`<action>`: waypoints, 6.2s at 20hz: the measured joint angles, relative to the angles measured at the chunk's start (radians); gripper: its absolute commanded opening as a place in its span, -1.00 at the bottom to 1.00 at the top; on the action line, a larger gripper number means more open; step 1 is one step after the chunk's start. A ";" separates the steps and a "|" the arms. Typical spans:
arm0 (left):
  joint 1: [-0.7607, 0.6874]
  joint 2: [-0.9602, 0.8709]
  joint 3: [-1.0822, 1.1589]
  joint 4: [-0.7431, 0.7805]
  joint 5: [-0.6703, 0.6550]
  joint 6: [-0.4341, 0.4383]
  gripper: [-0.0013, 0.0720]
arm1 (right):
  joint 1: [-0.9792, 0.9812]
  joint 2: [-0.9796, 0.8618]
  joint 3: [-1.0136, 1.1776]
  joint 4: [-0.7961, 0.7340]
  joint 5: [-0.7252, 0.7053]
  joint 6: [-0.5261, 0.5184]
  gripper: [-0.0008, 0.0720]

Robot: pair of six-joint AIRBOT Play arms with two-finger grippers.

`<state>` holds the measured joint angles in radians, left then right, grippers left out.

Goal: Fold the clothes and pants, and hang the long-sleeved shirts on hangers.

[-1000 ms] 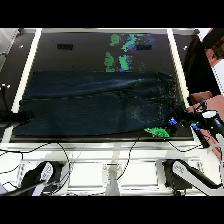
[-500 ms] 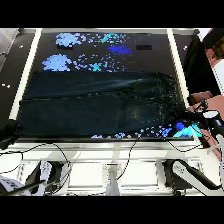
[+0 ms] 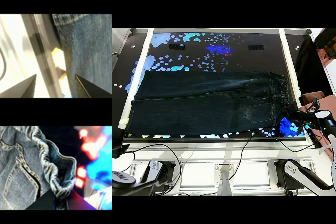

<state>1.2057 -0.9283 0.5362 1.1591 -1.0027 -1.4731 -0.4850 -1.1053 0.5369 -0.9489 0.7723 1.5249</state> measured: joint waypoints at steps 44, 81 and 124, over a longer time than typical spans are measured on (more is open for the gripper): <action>-0.726 -0.404 0.533 -0.647 0.678 0.383 -0.94 | 0.219 -0.007 0.510 -0.148 -0.090 0.192 -0.88; -0.961 -1.094 1.403 0.353 0.426 -0.431 0.95 | 0.349 -0.767 1.126 -0.452 -0.416 0.613 0.92; -0.681 -1.031 1.044 -0.185 0.100 -0.142 0.25 | 0.309 -0.621 1.126 -0.258 0.063 0.239 0.91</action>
<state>0.5247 -1.9594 1.5799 0.9745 -0.9024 -1.6154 -0.1757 -1.7267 1.6627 -1.2068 0.8352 1.7638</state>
